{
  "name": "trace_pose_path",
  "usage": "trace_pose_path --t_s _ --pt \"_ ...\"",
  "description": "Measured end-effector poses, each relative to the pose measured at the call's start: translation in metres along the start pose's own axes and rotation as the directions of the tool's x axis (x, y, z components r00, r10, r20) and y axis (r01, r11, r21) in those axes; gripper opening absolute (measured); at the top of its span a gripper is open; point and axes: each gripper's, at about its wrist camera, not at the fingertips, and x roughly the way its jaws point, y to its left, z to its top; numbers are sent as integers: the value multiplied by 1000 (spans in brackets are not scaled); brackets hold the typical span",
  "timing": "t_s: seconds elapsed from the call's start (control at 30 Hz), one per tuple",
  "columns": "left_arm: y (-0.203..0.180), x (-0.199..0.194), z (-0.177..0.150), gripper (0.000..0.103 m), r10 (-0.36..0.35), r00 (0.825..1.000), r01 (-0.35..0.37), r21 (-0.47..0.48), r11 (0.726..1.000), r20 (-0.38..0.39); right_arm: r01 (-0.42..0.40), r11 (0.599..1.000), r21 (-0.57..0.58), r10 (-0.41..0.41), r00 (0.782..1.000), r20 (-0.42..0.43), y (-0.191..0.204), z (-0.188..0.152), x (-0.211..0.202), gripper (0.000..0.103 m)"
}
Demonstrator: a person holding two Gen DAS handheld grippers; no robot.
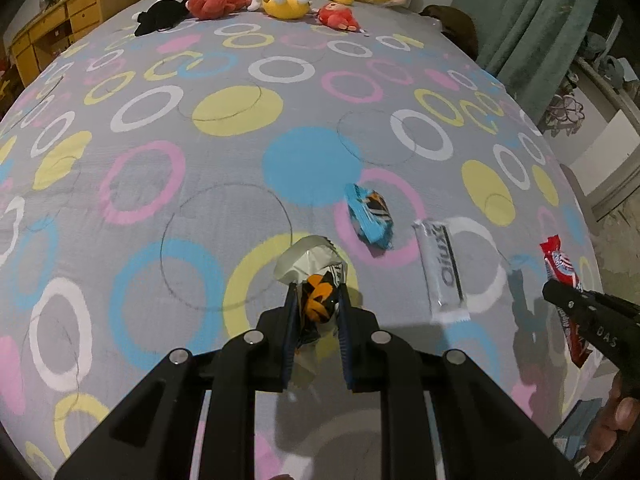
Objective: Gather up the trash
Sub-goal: 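Lift the orange-print packet and red candy stick and carry them over the bag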
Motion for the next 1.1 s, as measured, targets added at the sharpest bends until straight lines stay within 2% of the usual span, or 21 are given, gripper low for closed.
trace_pose_path --t_s 0.27,0.57,0.87,1.1 --pt "-14 -36 -30 18 -24 999 24 9 1000 46 -5 1000 -10 6 999 52 3 -34 -43 10" --pt "-17 -63 -79 18 -33 998 34 -25 999 62 -56 998 -29 59 991 122 6 -68 -93 10" --pt "-39 -94 -125 19 -34 995 30 41 999 97 -111 993 -34 115 976 182 3 -109 -131 10" --pt "-59 -132 -162 19 -44 990 31 98 995 134 -112 992 -49 121 959 255 -7 -154 -163 10"
